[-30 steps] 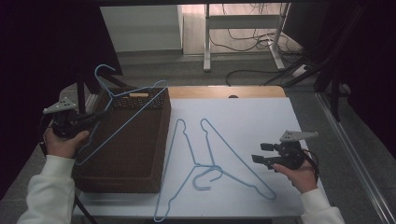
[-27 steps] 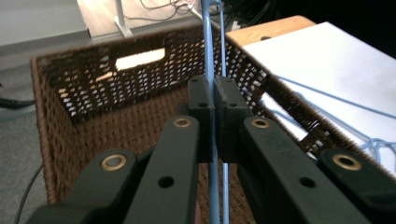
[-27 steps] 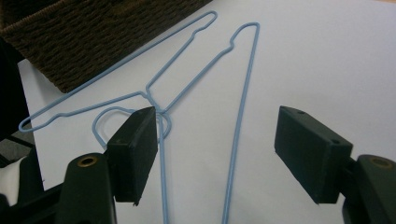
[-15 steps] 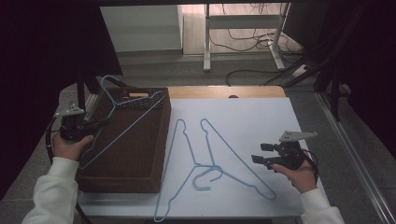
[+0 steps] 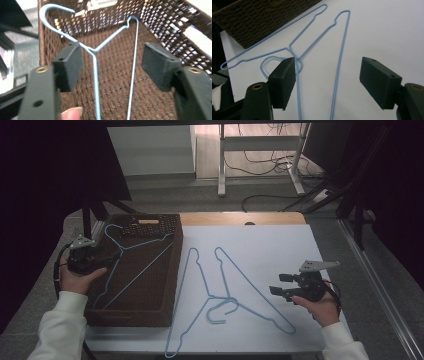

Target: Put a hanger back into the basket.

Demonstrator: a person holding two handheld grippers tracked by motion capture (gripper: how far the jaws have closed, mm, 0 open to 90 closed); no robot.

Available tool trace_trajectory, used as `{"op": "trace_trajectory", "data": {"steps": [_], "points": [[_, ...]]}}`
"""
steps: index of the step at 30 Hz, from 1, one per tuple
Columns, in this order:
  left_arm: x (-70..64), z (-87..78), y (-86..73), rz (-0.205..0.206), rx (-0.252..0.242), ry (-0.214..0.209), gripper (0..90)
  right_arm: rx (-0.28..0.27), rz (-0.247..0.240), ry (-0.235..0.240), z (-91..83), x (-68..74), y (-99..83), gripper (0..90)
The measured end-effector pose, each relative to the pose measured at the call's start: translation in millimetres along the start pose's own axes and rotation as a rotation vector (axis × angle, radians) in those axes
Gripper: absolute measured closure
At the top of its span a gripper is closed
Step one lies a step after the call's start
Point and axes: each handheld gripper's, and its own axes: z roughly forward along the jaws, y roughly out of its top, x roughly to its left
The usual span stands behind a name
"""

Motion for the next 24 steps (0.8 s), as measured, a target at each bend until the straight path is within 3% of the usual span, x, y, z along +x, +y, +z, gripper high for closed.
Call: {"op": "trace_trajectory", "data": {"steps": [1,6,12,19,24], "points": [[-4.3,-2.2,1.2,0.008,-0.006,-0.014,29.1,0.001,-0.001,0.002,0.4,-0.2,0.1,29.1],[-42.8,-11.7,9.7,0.068,-0.001,-0.162,22.3,0.018,-0.014,-0.002,5.6,0.9,1.3,28.1],[-79.0,-13.8,14.8,0.070,-0.013,-0.318,17.1,0.043,-0.032,-0.017,10.8,3.0,2.5,26.0],[-117.5,-6.1,14.1,0.128,0.027,-0.381,13.8,0.057,-0.044,-0.030,13.7,5.7,2.3,25.2],[-132.7,-0.2,12.6,0.160,0.039,-0.395,13.5,0.085,-0.057,-0.031,19.2,9.0,-0.8,24.8]]}}
